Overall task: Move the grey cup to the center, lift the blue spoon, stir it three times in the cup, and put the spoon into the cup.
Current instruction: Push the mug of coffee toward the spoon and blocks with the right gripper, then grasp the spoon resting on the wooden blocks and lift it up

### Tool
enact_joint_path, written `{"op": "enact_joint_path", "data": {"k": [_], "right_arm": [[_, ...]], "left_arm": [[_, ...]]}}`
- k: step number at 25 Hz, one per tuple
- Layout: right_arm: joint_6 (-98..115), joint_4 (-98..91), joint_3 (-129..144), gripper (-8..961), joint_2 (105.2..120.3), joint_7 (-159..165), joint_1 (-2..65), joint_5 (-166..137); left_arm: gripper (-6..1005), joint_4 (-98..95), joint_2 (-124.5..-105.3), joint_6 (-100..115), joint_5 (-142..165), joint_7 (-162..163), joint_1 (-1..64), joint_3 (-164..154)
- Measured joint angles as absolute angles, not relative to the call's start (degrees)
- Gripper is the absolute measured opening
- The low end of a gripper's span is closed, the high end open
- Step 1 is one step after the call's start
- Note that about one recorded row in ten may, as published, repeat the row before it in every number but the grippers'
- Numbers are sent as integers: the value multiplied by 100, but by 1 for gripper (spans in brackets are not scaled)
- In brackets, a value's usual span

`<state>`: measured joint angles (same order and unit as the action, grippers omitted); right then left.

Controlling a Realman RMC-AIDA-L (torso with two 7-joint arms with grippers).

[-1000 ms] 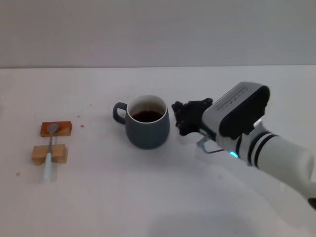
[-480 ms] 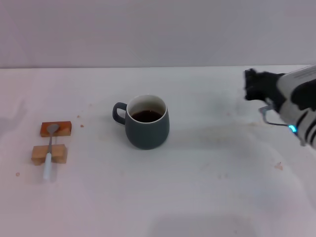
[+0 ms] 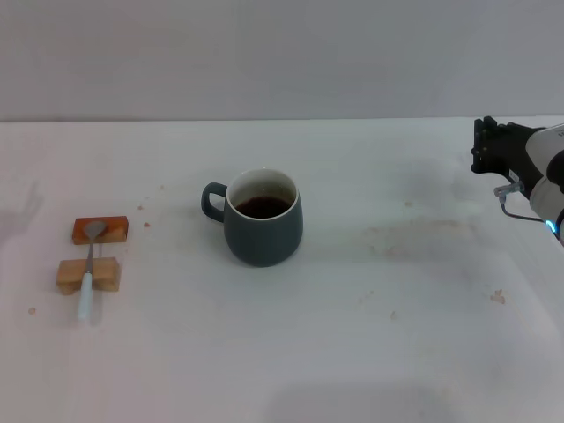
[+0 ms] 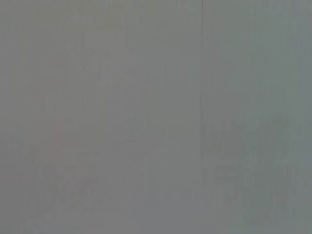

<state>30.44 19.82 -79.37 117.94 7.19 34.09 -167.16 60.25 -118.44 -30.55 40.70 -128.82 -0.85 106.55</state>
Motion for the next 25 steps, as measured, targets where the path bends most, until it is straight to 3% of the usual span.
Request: {"op": "enact_joint_path", "data": {"k": [3,11,20,25], "right_arm": [[3047,1960,-7942,67,11782,718,3416,-16717],[3059,1883,-7948,67,11754,714,3465,-16717],[2998,1897,-7954,66,11701,712,3463,-16717],[2949,1904,-7955,67,11669,711,3478,-16717]], "left_arm": [[844,7104,-11851,-1567,4115,-13050,-491,9880],[842,7631,-11859,-239,4185,-13680,-461,9469],[840,7513,-11837,-990,3893,-13386,-323,10723],[840,7260,-11764,-2542,3553,-13036,-338,11171]]}}
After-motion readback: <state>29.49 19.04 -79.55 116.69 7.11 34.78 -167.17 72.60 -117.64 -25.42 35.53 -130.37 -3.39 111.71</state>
